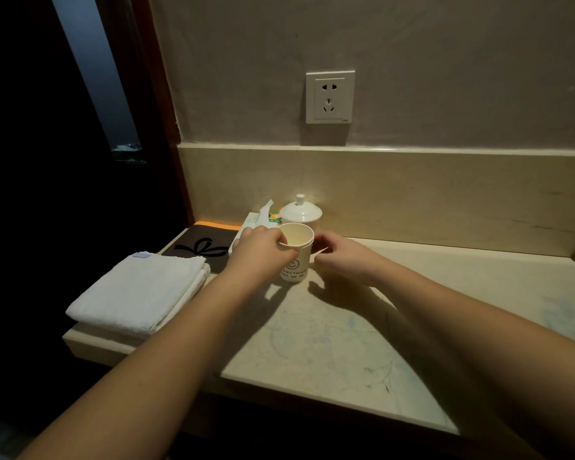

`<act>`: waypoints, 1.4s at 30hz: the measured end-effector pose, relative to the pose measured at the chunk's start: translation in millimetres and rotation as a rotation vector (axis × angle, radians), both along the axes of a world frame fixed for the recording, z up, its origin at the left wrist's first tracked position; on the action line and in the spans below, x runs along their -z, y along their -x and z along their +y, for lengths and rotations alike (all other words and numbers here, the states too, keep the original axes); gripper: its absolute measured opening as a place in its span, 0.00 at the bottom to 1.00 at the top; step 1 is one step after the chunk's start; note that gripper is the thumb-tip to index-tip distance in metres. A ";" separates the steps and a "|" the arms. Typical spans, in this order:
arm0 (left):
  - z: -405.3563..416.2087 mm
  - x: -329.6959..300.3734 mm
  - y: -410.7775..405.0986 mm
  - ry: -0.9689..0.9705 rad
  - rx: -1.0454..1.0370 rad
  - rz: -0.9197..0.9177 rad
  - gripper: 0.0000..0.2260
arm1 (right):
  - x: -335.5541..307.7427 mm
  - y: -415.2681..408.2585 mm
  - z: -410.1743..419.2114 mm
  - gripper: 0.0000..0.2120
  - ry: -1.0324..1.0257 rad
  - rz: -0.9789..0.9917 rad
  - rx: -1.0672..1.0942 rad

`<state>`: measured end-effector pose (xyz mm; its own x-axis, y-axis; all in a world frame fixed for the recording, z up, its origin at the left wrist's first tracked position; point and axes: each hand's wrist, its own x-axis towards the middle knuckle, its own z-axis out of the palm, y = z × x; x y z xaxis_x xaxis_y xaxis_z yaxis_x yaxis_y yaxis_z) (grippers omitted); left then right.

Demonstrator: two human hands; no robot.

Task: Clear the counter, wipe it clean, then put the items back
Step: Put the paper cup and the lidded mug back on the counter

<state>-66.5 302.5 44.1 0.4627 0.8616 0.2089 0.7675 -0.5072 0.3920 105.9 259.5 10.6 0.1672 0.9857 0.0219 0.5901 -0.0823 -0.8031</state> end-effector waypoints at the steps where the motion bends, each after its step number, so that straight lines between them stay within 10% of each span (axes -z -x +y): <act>1: 1.4 1.0 -1.0 -0.003 -0.004 0.005 0.14 | 1.7 0.7 -1.1 0.20 0.001 -0.037 -0.016; 28: -11.0 7.6 20.5 -0.090 0.063 -0.028 0.22 | 3.4 42.5 -3.5 0.31 0.001 -0.235 0.222; 42: -138.9 -17.2 -27.3 0.030 0.330 -0.275 0.11 | -38.5 -27.9 -205.1 0.12 -0.082 -0.523 0.321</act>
